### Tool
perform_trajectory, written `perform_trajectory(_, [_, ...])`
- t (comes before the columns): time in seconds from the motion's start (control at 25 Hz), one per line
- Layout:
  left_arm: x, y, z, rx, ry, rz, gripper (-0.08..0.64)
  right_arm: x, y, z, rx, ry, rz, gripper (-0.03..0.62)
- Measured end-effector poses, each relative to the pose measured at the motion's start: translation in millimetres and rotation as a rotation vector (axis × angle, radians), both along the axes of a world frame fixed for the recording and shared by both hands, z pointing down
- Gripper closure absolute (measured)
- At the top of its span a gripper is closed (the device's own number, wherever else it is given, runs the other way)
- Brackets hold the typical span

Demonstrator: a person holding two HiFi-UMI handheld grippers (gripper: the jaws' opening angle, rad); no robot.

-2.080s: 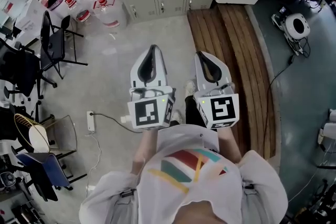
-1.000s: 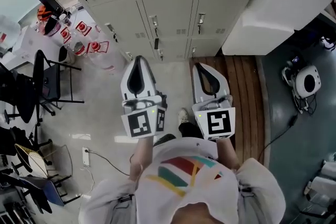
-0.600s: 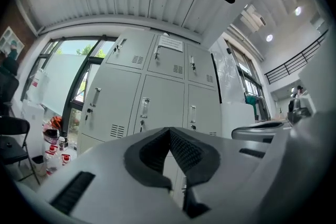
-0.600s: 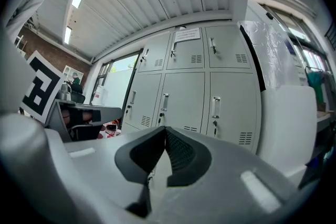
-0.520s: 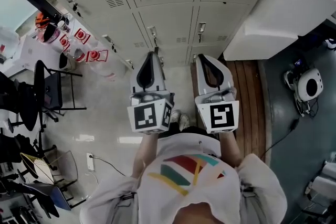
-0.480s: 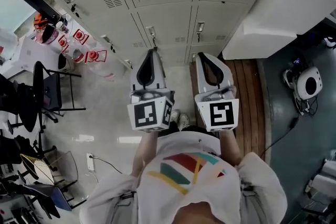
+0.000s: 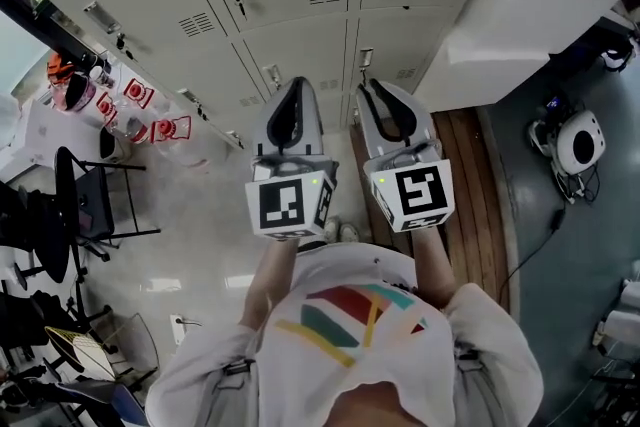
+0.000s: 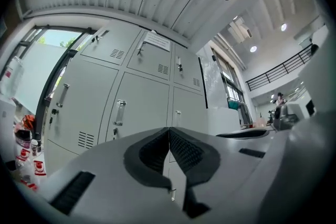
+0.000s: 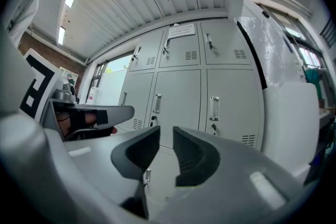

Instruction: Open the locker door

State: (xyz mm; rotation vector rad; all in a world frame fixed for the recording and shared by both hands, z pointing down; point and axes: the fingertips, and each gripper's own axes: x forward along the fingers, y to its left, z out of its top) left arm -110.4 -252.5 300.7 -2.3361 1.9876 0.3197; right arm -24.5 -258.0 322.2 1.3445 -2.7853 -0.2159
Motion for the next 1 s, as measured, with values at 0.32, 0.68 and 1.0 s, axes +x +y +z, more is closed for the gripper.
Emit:
perform_trajectory(0.32, [15, -36, -20, 0.06, -0.052, 0.059, 0.544, 27, -87, -32, 0.068, 0.036, 0.085, 0.41])
perform_trajectory(0.68, [24, -74, -25, 0.055, -0.081, 0.078, 0.543, 44, -195, -34, 0.078, 0.143, 0.212, 0.459])
perform_trajectory(1.0, [13, -93, -6, -0.001, -0.068, 0.06, 0.544, 38, -251, -7, -0.032, 0.139, 0.229, 0.477])
